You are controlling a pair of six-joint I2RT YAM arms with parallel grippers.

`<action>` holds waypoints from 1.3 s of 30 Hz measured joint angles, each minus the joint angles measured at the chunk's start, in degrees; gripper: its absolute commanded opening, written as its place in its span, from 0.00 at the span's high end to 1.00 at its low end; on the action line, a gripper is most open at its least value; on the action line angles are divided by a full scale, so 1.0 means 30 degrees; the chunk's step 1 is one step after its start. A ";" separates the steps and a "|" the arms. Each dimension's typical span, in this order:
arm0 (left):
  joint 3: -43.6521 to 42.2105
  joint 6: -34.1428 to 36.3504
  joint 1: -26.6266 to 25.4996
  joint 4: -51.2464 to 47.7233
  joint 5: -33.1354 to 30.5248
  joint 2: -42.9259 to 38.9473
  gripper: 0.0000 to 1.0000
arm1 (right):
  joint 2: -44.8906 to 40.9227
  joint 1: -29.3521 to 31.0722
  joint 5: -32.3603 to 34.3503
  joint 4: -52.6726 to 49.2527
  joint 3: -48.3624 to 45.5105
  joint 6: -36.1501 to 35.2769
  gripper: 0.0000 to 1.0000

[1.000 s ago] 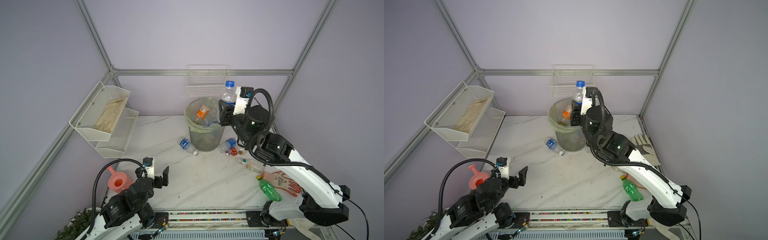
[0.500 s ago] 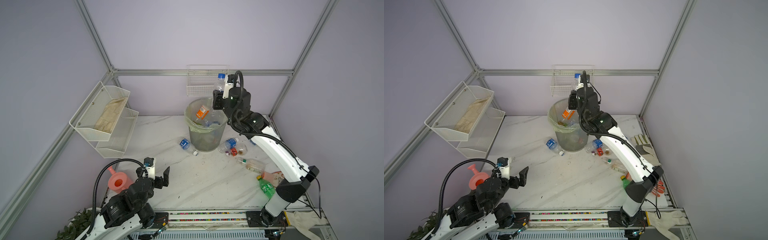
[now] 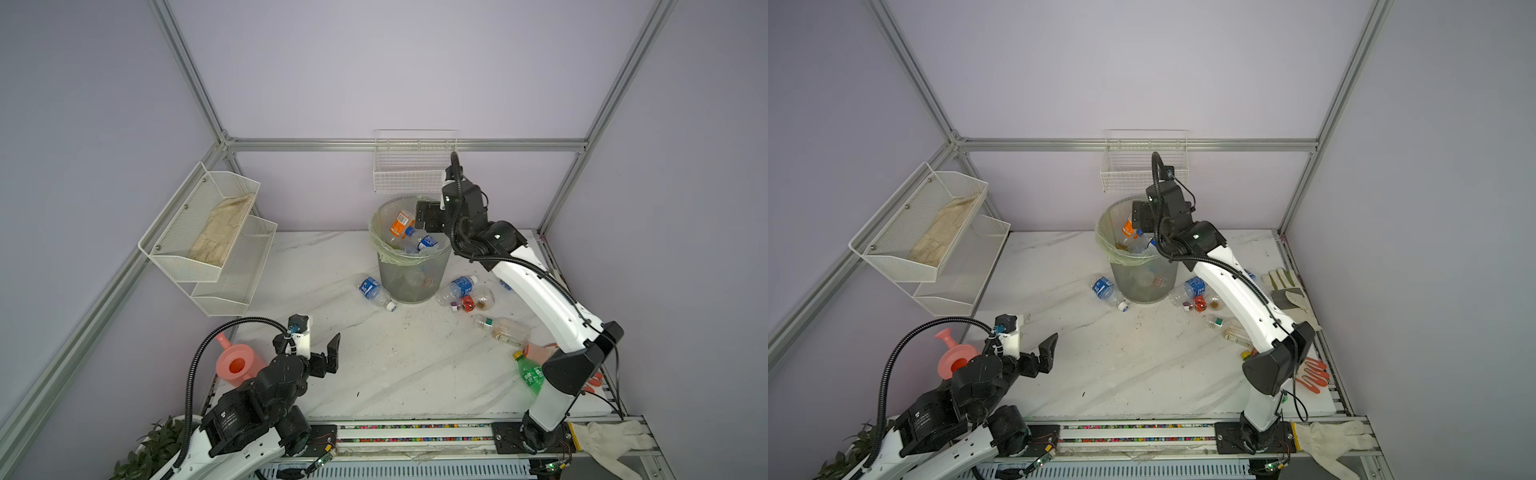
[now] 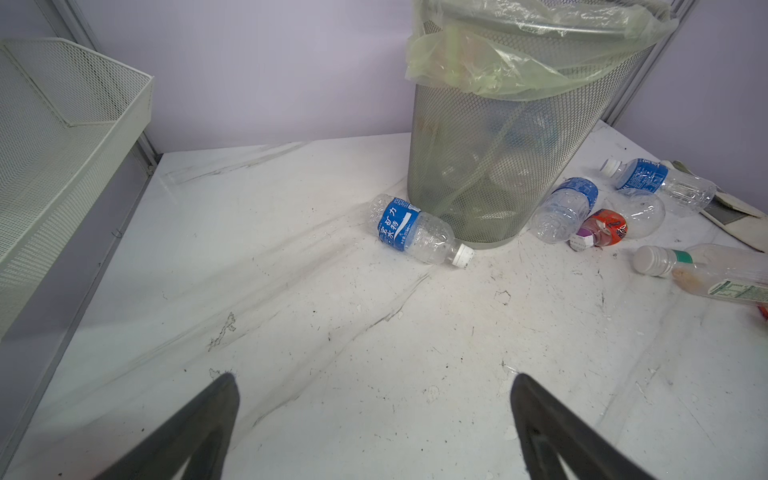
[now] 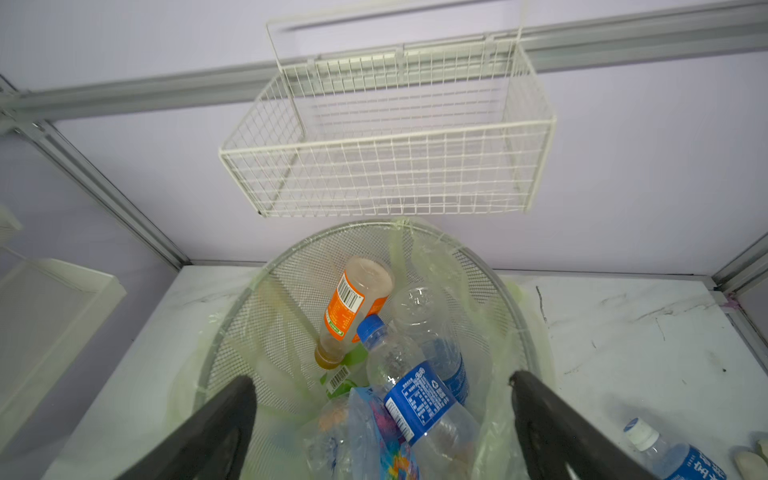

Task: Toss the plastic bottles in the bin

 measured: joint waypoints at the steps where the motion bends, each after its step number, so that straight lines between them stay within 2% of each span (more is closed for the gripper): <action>1: 0.0000 0.0000 0.0000 0.0007 0.0000 0.0007 0.00 | -0.0852 0.0000 -0.0160 0.0211 -0.0459 0.0058 0.03; 8: 0.0000 -0.0007 0.0000 0.0000 -0.0022 0.0000 0.00 | -0.7482 -0.0007 -0.1676 0.2674 -0.7570 0.1137 0.03; 13: 0.0000 -0.0007 0.0000 0.0007 -0.0080 -0.0007 0.00 | -0.9136 -0.0007 -0.2688 0.2943 -1.0768 0.2943 0.03; 16: 0.0000 -0.0007 0.0000 0.0007 -0.0066 0.0007 0.00 | -0.9821 -0.0007 -0.2521 0.2936 -1.2947 0.4677 0.03; 22: 0.0000 0.0000 -0.0007 0.0007 -0.0058 0.0029 0.00 | -1.3078 -0.0007 -0.2783 0.2550 -1.8549 0.8393 0.03; 28: 0.0000 -0.0015 0.0007 -0.0022 -0.0095 -0.0073 0.00 | -1.3238 -0.0007 -0.2535 0.1821 -2.1587 1.1358 0.03; 35: 0.0000 -0.0022 0.0080 -0.0051 -0.0138 -0.0102 0.00 | -1.3442 -0.0379 0.0925 -0.1632 -2.1981 1.4899 0.03; 39: 0.0000 -0.0022 0.0080 -0.0131 -0.0138 -0.0102 0.00 | -1.3544 -0.1319 0.1603 -0.2841 -2.2469 1.7107 0.03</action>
